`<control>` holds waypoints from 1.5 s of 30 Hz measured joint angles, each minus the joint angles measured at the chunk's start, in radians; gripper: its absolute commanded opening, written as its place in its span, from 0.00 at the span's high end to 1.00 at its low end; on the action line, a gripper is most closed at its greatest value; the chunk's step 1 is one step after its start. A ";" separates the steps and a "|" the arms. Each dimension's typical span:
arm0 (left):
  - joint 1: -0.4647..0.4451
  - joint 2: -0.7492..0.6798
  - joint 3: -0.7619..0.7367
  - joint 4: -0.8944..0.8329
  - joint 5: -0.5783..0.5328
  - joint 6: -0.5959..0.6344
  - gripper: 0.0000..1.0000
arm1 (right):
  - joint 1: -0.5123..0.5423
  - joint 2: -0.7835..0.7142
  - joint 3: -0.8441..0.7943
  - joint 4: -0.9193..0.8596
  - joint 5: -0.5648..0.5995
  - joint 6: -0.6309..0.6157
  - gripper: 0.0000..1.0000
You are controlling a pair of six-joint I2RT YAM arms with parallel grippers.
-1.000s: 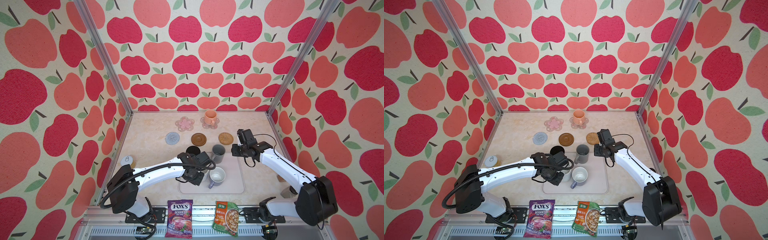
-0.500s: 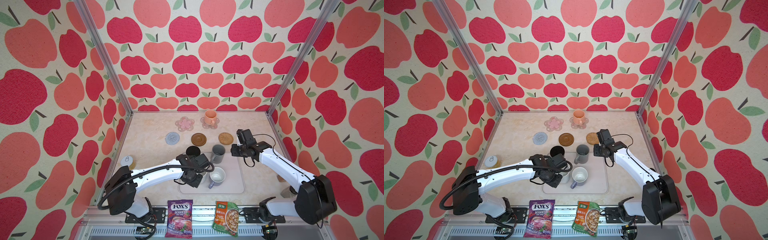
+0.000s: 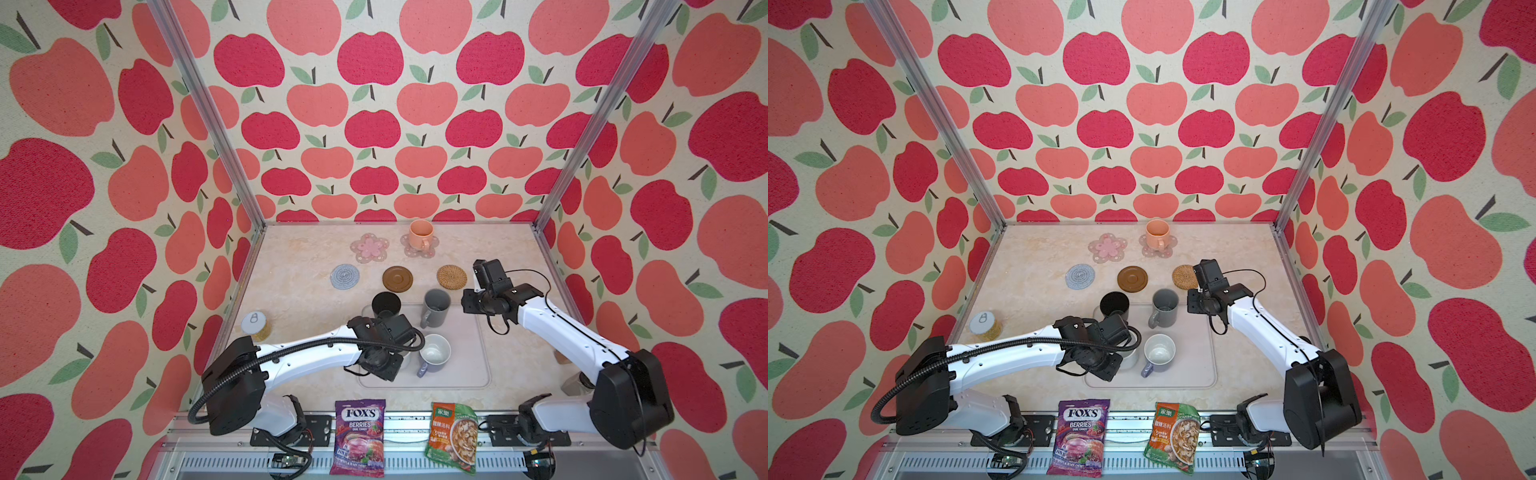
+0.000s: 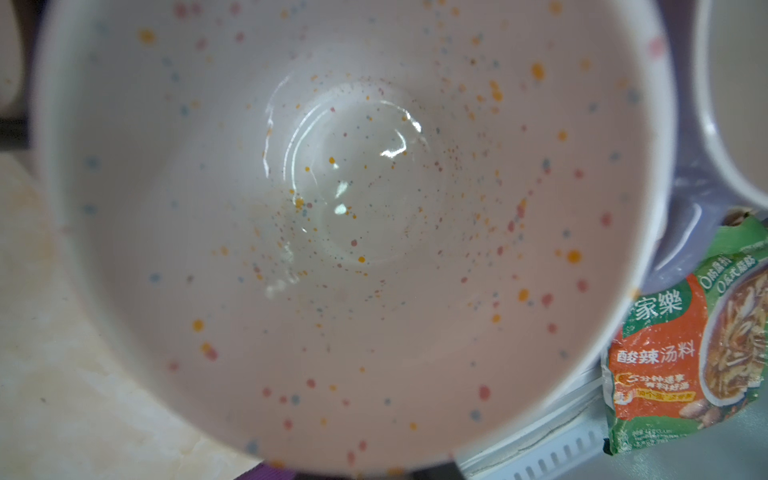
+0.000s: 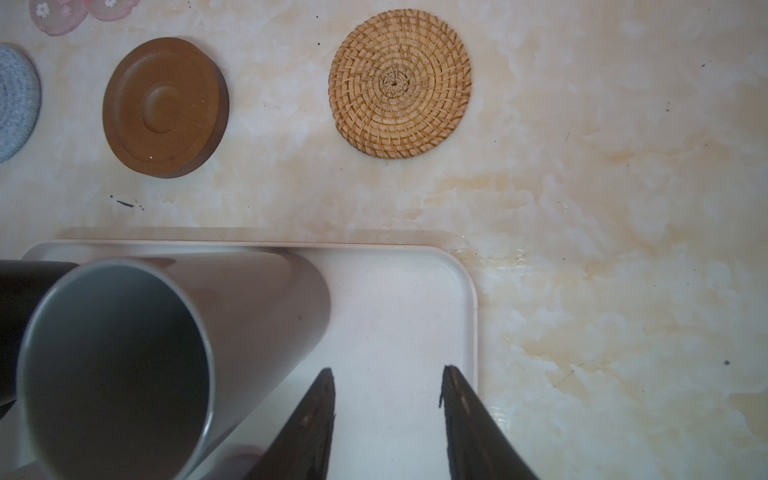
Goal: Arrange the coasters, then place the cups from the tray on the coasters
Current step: 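Close left gripper on the white speckled mug rim and lift it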
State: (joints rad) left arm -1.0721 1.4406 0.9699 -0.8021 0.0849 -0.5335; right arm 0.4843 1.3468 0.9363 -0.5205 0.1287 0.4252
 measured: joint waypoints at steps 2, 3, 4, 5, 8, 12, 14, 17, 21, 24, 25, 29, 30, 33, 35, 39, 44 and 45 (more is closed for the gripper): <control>-0.001 0.004 -0.003 0.013 0.016 0.001 0.67 | 0.000 0.000 0.000 0.000 0.000 0.000 0.55; -0.002 0.008 -0.003 0.018 0.020 -0.001 0.67 | 0.000 -0.001 -0.002 0.000 0.000 0.000 0.55; -0.004 0.011 -0.003 0.021 0.021 -0.002 0.67 | 0.000 -0.002 -0.004 0.000 0.000 0.000 0.55; -0.004 0.013 -0.003 0.022 0.021 -0.002 0.67 | 0.000 -0.003 -0.008 0.000 0.000 0.000 0.55; -0.004 0.013 -0.003 0.023 0.019 -0.003 0.67 | 0.000 -0.004 -0.017 0.000 0.000 0.000 0.55; -0.004 0.008 -0.003 0.029 0.015 -0.006 0.67 | 0.000 -0.004 -0.018 0.000 0.000 0.000 0.55; -0.004 0.002 -0.003 0.029 0.008 -0.008 0.67 | 0.000 -0.004 -0.018 0.000 0.000 0.000 0.55; -0.004 -0.005 -0.003 0.029 0.002 -0.008 0.67 | 0.000 -0.004 -0.018 0.000 0.000 0.000 0.55; -0.004 -0.005 -0.003 0.029 0.000 -0.011 0.69 | 0.000 -0.004 -0.019 0.000 0.000 0.000 0.55; -0.004 -0.005 -0.003 0.031 -0.003 -0.019 0.69 | 0.000 -0.008 -0.020 0.000 0.000 0.001 0.55; -0.004 -0.005 -0.003 0.033 -0.003 -0.020 0.69 | 0.000 -0.010 -0.021 0.000 0.000 0.002 0.55; -0.004 -0.001 -0.003 0.048 -0.006 -0.028 0.71 | 0.000 -0.014 -0.021 0.000 0.000 0.004 0.54; -0.004 -0.001 -0.003 0.048 -0.007 -0.031 0.73 | 0.000 -0.014 -0.021 0.000 0.000 0.004 0.55; -0.004 -0.001 -0.003 0.052 -0.011 -0.040 0.82 | 0.000 -0.014 -0.021 0.000 0.000 0.004 0.54; -0.004 0.000 -0.003 0.053 -0.021 -0.044 0.86 | 0.000 -0.014 -0.021 0.000 0.000 0.004 0.55; -0.006 0.000 -0.003 0.055 -0.029 -0.047 0.95 | 0.000 -0.014 -0.021 0.000 0.000 0.004 0.55; -0.008 -0.001 -0.003 0.054 -0.037 -0.049 1.00 | 0.000 -0.014 -0.021 0.000 0.000 0.004 0.54; -0.008 -0.002 -0.003 0.054 -0.037 -0.048 1.00 | 0.000 -0.014 -0.021 0.000 0.000 0.004 0.54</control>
State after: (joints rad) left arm -1.0805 1.4384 0.9665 -0.7483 0.0475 -0.5816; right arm 0.4843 1.3331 0.9157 -0.5205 0.1291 0.4294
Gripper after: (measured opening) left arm 0.203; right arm 0.455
